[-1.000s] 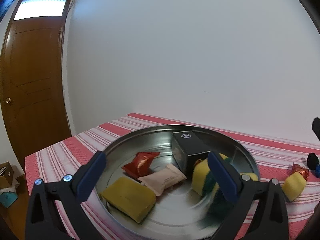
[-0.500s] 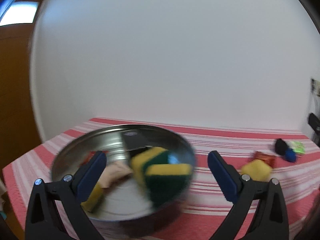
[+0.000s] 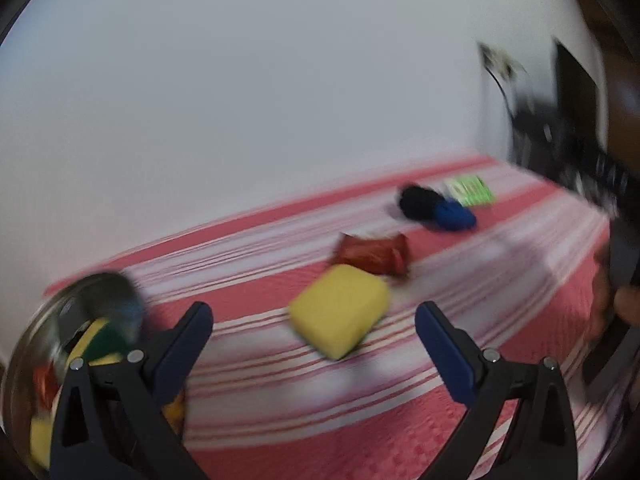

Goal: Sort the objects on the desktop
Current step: 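Withdraw both tools from the tin toward the remaining yellow sponge, then grasp the yellow sponge with the left tool while the right tool grasps the red wrapper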

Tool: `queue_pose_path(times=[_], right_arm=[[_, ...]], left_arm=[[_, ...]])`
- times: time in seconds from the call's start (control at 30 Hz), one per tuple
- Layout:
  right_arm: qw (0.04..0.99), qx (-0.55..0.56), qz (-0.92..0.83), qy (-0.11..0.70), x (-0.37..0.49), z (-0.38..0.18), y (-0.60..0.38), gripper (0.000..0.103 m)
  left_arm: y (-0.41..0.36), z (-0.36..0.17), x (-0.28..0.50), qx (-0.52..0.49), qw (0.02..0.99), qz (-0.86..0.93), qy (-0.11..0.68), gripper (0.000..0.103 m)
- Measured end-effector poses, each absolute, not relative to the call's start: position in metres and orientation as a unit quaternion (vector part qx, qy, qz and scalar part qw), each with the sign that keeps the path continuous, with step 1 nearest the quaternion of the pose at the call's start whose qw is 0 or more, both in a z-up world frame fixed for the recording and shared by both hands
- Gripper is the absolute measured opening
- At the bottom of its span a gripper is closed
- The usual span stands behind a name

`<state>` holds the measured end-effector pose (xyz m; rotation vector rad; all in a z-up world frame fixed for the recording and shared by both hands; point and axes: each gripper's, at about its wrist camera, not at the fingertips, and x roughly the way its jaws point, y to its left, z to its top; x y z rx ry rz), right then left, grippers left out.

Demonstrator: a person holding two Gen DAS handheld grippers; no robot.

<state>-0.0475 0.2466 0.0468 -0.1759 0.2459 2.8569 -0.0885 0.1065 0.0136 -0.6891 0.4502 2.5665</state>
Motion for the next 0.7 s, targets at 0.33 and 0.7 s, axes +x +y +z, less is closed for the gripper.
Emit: queue_pose_path(times=[0.33, 0.7], right_arm=[[0.123, -0.088, 0.983, 0.105, -0.055, 0.041, 0.257, 0.102], [0.108, -0.116, 0.981, 0.114, -0.063, 0.036, 0.261, 0.102]], left_arm=[[0.132, -0.01, -0.152, -0.362, 0.254, 0.881, 0.171, 0.102], [0.13, -0.017, -0.165, -0.417, 0.298, 0.848, 0.131, 0.058]])
